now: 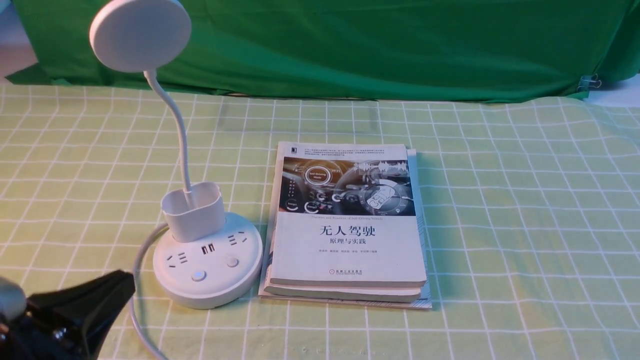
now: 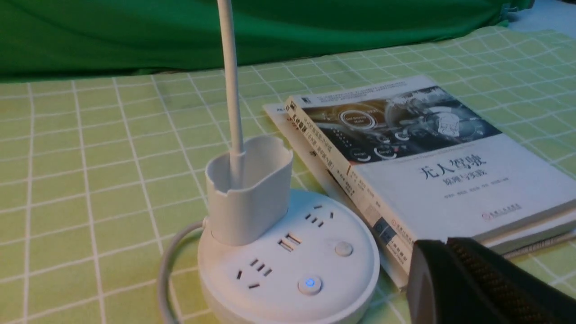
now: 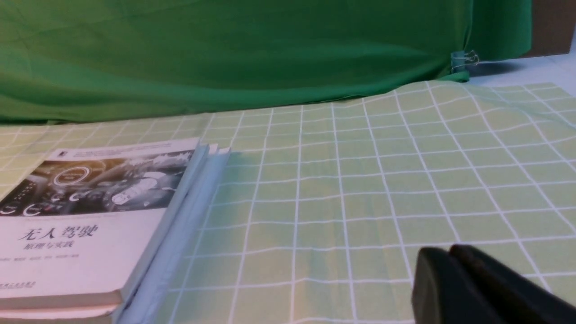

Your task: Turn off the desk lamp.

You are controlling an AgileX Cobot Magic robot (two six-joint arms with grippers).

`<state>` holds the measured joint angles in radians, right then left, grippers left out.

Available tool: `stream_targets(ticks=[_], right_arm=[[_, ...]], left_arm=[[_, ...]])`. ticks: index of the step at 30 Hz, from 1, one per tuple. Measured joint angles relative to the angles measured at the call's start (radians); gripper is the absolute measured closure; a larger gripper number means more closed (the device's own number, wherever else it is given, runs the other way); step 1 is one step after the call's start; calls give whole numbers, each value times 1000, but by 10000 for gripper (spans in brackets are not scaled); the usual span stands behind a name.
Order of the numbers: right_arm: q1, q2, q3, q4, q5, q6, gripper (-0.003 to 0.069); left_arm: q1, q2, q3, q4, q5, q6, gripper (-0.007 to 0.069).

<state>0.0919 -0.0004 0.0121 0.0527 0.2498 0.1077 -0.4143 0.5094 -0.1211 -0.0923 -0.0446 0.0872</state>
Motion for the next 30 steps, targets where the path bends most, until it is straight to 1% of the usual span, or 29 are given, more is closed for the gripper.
stream_targets(ticks=[5,10,14,16,20,21,22,23,24,27,30], right_arm=[[0,0,0,0,0,0,629],[0,0,0,0,0,1,629],[0,0,0,0,-2,0,629],[0,0,0,0,-1,0,629],[0,0,0,0,-1,0,629],[0,0,0,0,-1,0,629],[0,0,0,0,-1,0,629],[0,0,0,0,-1,0,629],[0,0,0,0,-1,0,629],[0,0,0,0,-1,1,629],[0,0,0,0,-1,0,629]], left_arm=[[0,-7,24,1,-2,3,622],[0,-7,27,60,-10,6,622],[1,-17,32,71,-24,9,622],[17,-43,32,72,-25,15,622],[121,-136,32,45,13,20,622],[167,-168,32,38,35,20,622],[190,-184,32,36,45,20,622],[241,-217,32,31,74,20,622],[255,-227,32,31,82,20,622],[348,-312,32,27,163,20,622],[382,-353,34,26,216,20,622]])
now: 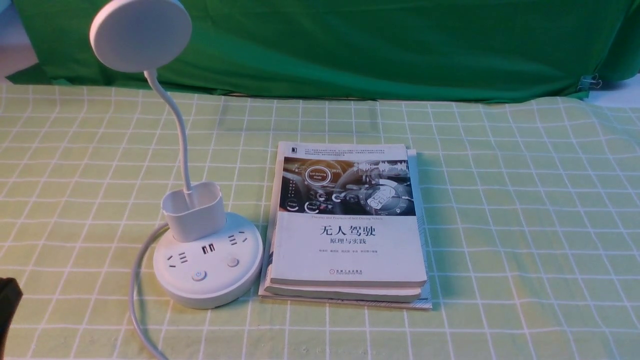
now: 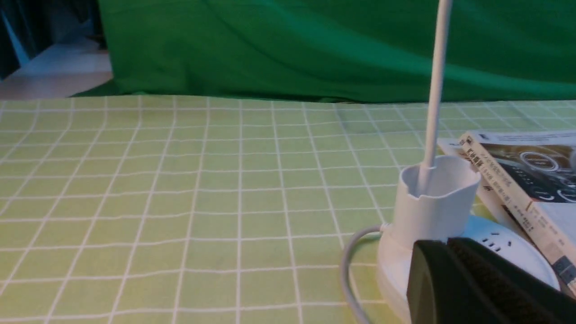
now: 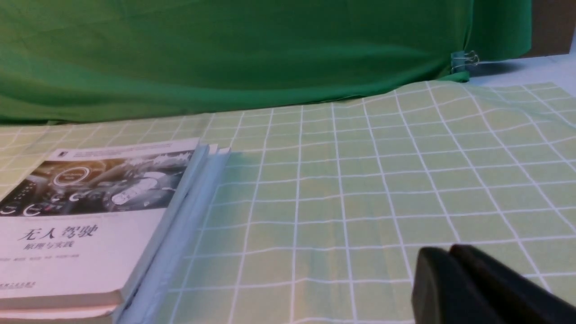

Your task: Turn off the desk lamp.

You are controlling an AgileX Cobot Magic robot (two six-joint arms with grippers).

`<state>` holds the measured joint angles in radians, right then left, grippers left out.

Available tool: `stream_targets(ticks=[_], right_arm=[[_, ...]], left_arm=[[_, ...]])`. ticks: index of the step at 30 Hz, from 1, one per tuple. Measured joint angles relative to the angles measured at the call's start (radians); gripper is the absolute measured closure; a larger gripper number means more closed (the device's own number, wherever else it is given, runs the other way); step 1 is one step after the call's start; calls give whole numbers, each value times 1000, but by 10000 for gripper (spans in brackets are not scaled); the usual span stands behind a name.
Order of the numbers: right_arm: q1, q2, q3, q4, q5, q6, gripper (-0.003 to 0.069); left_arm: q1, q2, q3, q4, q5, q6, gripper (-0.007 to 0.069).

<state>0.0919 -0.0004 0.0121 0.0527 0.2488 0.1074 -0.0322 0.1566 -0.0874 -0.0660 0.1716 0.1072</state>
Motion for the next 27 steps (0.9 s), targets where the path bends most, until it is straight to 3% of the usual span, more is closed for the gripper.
stream_targets(ticks=[9,19,27], right_arm=[[0,0,0,0,0,0,629],[0,0,0,0,1,1,629],[0,0,0,0,1,1,629]], left_arm=[[13,-149,91,-31,5,-19,622],[13,-158,93,-34,54,-20,622],[13,-158,94,42,54,-18,622]])
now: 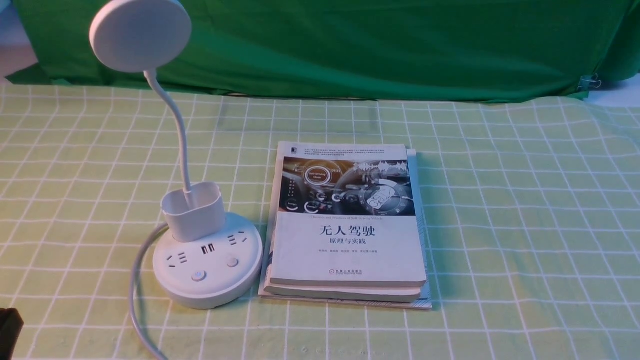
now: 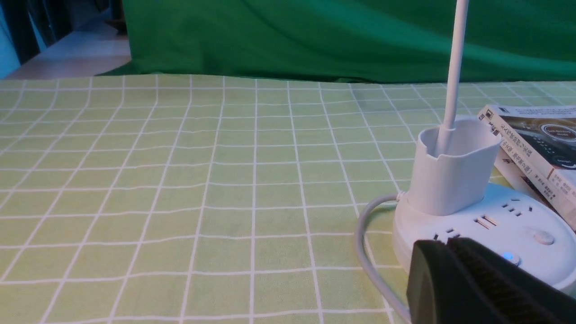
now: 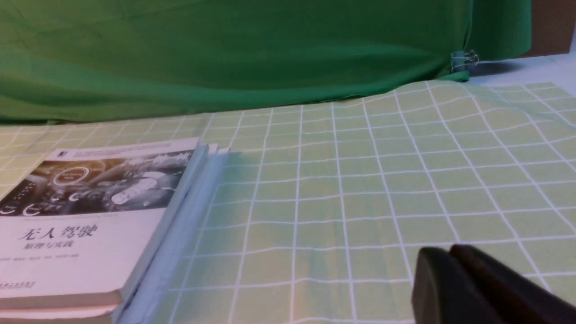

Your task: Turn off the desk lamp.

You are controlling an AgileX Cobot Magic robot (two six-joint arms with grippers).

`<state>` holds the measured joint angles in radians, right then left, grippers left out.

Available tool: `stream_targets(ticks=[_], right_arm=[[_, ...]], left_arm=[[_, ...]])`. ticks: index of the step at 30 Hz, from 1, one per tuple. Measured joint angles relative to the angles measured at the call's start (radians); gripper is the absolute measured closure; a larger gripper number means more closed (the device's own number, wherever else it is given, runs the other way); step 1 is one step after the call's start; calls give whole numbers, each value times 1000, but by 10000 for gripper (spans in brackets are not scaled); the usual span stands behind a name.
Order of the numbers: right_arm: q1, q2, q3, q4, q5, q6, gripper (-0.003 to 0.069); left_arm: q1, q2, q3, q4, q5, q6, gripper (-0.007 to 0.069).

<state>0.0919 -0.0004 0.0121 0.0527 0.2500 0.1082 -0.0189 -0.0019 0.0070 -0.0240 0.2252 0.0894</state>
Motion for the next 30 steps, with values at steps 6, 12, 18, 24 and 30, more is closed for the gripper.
stream_targets(ticks=[6,12,18,24,30], right_arm=[[0,0,0,0,0,-1,629],[0,0,0,0,-1,-1,629],[0,0,0,0,-1,-1,629],[0,0,0,0,-1,-1,629],[0,0,0,0,-2,-1,629]], left_arm=[[0,0,0,9,0,0,622],[0,0,0,9,0,0,622],[0,0,0,10,0,0,622],[0,0,0,10,0,0,622],[0,0,0,10,0,0,622]])
